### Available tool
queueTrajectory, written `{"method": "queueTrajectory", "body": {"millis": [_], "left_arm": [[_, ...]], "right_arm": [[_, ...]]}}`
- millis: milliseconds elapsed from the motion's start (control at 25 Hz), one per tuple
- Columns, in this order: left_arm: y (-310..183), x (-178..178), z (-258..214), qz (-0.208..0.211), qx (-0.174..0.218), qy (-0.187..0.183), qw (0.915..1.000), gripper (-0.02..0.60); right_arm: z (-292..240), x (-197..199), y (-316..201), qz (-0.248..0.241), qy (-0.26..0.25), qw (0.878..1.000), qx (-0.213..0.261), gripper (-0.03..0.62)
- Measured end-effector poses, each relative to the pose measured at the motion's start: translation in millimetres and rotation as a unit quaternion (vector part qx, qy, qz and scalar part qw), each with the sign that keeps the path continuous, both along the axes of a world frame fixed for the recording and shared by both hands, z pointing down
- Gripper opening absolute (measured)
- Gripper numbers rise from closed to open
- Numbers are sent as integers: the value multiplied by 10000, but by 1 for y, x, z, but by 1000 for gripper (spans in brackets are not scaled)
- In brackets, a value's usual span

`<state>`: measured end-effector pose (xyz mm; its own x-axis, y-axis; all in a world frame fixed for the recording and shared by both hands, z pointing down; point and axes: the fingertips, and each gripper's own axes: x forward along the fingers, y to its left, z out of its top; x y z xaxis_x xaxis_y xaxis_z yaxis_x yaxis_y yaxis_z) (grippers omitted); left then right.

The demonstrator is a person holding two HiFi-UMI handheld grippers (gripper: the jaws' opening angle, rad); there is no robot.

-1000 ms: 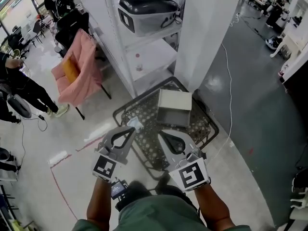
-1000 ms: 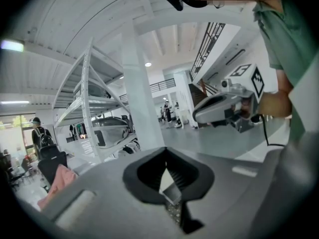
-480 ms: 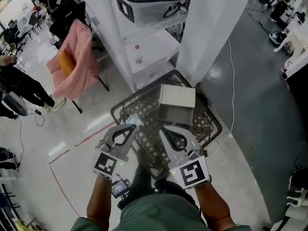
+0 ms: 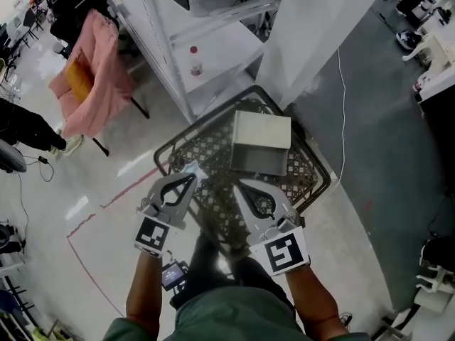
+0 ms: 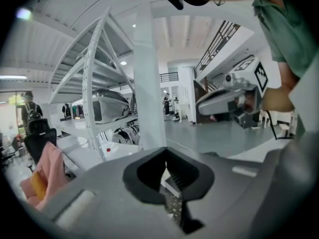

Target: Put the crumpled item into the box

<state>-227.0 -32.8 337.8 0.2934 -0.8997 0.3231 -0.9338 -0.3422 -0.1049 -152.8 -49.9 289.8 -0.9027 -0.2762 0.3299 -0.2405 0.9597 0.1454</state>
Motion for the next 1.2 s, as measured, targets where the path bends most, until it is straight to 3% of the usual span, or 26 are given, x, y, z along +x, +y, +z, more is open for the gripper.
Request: {"method": "queueTrajectory", "body": {"millis": [840, 1200], "left_arm": [[-12, -51, 166, -349, -891, 327, 9949, 57], [-13, -60, 241, -376, -1351, 237, 9898, 101]], "right_arm": [[118, -43, -34, 90, 387, 9977, -551, 3], [159, -51, -41, 141, 497, 9956, -777, 3]]}}
